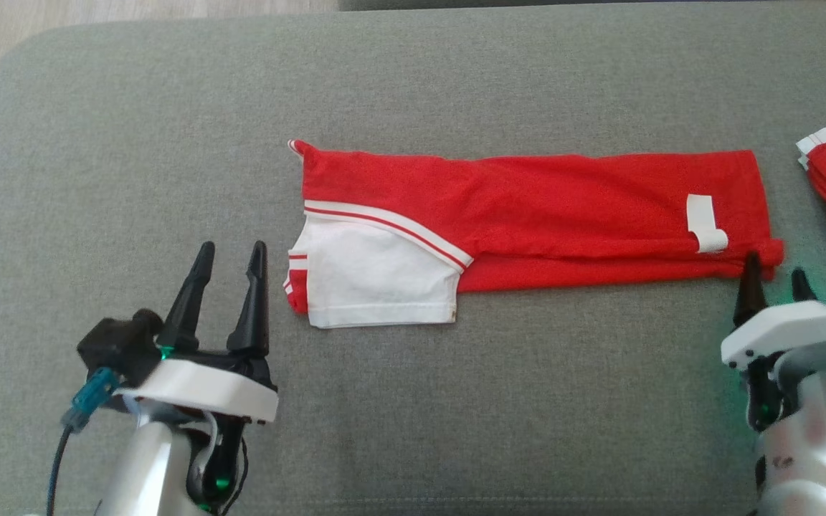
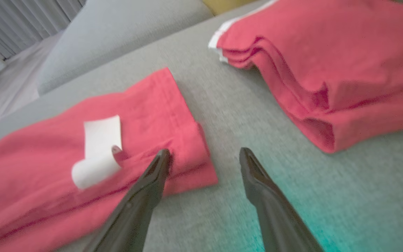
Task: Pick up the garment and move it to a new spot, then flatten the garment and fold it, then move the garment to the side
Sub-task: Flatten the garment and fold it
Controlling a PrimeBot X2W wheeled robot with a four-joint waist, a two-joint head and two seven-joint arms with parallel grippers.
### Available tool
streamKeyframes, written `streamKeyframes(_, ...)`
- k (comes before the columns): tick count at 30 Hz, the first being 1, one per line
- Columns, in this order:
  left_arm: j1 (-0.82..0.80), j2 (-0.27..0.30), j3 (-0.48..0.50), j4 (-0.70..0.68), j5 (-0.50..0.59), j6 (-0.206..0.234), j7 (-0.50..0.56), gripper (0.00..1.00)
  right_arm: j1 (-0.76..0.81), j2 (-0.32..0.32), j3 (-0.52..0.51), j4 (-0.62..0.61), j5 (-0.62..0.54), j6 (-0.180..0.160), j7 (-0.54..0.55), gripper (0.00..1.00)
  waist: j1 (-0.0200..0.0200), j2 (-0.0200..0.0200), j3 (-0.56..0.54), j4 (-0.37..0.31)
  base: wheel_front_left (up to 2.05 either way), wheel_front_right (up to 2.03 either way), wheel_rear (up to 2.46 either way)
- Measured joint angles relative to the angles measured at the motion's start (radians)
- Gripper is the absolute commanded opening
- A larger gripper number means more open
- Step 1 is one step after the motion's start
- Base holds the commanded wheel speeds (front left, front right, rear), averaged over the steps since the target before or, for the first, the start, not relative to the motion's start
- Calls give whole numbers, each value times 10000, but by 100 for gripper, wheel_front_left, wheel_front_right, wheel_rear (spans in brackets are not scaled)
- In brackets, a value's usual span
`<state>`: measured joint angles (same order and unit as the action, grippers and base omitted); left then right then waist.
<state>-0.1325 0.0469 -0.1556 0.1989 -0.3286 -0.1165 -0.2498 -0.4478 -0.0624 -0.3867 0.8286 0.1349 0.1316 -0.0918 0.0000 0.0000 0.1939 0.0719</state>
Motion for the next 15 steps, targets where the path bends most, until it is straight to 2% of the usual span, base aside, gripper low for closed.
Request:
streamKeyframes(5, -1, 0, -100, -4, -100, -35, 0, 100, -406, 27, -194, 865, -159, 0, 113, 100, 0, 0, 62, 12, 0, 0, 0)
streamKeyframes(14, -76, 0, -161, 6, -98, -25, 0, 100, -1025, -13, 938, 1894, 679, 0, -391, 100, 0, 0, 70, -121, 0, 0, 0)
streamKeyframes(15, -94, 0, -163, 19, -98, -25, 0, 100, -1041, -19, 1087, 1971, 786, 0, -451, 71, 0, 0, 60, -144, 0, 0, 0)
